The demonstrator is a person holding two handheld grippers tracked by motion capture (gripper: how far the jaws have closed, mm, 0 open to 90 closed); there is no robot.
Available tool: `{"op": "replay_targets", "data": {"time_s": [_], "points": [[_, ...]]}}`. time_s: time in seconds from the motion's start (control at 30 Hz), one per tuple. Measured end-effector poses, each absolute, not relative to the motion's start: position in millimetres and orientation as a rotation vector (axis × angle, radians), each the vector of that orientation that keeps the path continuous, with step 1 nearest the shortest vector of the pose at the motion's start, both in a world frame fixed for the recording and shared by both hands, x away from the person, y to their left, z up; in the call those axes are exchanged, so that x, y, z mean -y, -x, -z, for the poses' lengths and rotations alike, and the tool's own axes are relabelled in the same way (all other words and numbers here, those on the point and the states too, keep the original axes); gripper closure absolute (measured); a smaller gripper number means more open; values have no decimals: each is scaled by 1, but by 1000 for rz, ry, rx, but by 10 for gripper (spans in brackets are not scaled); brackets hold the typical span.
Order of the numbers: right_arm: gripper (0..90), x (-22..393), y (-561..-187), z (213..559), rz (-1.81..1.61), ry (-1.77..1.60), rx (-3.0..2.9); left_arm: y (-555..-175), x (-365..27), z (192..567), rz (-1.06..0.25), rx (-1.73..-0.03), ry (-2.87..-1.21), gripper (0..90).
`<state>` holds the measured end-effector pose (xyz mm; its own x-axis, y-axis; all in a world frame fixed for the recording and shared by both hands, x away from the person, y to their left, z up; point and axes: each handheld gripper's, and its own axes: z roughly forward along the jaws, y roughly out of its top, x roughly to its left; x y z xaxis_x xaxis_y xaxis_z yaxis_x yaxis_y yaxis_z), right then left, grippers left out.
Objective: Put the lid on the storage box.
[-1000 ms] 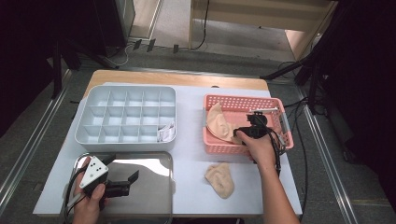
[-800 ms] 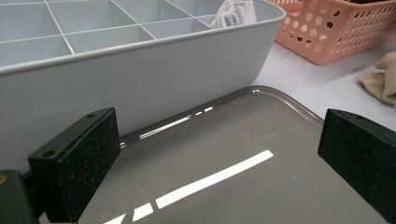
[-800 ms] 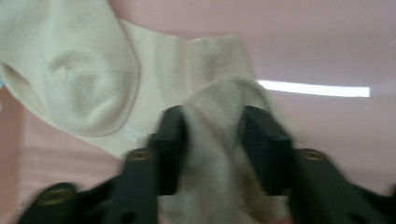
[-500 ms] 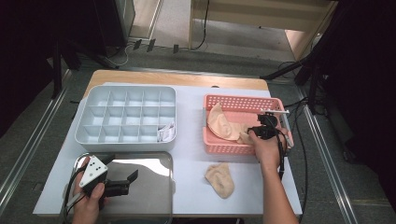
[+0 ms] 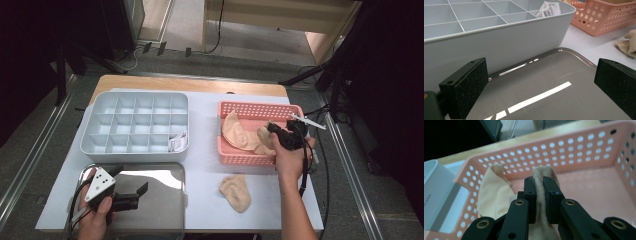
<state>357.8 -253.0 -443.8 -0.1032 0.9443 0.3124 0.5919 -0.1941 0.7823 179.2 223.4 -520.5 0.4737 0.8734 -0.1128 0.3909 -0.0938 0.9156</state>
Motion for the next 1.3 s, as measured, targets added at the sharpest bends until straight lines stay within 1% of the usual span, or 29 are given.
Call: {"op": "replay_targets", "data": {"time_s": [0.23, 0.5, 0.77, 1.07, 1.2, 1.3], "points": [[825, 235, -357, 446, -1237, -1699, -1704, -179, -225, 521, -581, -1099, -1684, 0], [823, 229, -339, 447, -1347, -1560, -1674, -178, -222, 520, -580, -1089, -1690, 0], [823, 226, -307, 435, -1482, -1443, -1670, -175, -209, 521, -569, -1059, -1710, 0], [823, 214, -266, 421, -1568, -1352, -1717, -173, -201, 519, -550, -1054, -1687, 0], [823, 207, -246, 425, -1591, -1329, -1748, -172, -197, 518, -550, -1047, -1679, 0], [822, 201, -232, 435, -1600, -1305, -1785, -172, -194, 517, -547, -1041, -1677, 0]]}}
